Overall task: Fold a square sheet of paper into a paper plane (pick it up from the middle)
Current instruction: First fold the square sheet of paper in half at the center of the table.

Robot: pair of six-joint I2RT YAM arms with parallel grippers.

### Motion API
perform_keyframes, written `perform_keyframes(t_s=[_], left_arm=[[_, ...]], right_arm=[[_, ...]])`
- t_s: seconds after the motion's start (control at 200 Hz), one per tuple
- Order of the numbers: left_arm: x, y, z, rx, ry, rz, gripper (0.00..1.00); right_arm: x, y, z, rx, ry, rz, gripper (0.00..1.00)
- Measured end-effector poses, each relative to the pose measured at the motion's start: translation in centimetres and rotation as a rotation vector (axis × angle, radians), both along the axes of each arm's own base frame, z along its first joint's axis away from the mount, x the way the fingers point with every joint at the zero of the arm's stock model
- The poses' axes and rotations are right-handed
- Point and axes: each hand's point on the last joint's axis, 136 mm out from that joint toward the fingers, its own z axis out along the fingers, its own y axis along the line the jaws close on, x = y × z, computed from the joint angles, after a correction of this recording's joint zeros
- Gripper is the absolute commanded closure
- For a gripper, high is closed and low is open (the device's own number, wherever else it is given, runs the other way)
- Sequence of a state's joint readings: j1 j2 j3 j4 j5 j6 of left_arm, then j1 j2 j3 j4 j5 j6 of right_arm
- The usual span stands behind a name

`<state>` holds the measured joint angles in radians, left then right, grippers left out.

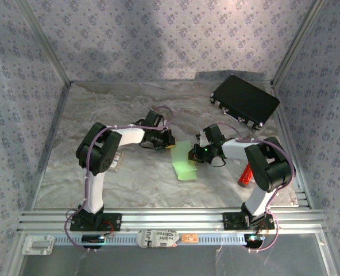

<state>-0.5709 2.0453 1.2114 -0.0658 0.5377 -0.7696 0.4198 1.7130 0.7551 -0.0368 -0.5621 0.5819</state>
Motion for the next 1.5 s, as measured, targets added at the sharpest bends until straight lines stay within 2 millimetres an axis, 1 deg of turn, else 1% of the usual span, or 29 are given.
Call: perform_keyframes(t_s=[0.355, 1.064, 1.174, 1.364, 1.504], left_arm=[[0.4, -0.1, 0.0, 0.013, -0.018, -0.015, 1.00], [1.7, 0.3, 0.1, 0.039, -0.061, 0.028, 0.99], [2.4, 0.7, 0.1, 0.039, -0.069, 0.047, 0.98], [4.0, 2.2, 0.2, 0.053, -0.085, 0.101, 0.98], [4.2, 2.5, 0.2, 0.059, -0.090, 0.111, 0.98]], right_arm=[[0.0, 0.0, 0.0, -0.003, -0.007, 0.006, 1.00], [0.2, 0.0, 0.0, -0.009, -0.027, 0.014, 1.00], [0.2, 0.0, 0.1, -0.009, -0.029, 0.014, 1.00], [0.2, 0.0, 0.1, -0.011, -0.031, 0.014, 1.00], [0.3, 0.0, 0.1, -0.010, -0.031, 0.014, 1.00]])
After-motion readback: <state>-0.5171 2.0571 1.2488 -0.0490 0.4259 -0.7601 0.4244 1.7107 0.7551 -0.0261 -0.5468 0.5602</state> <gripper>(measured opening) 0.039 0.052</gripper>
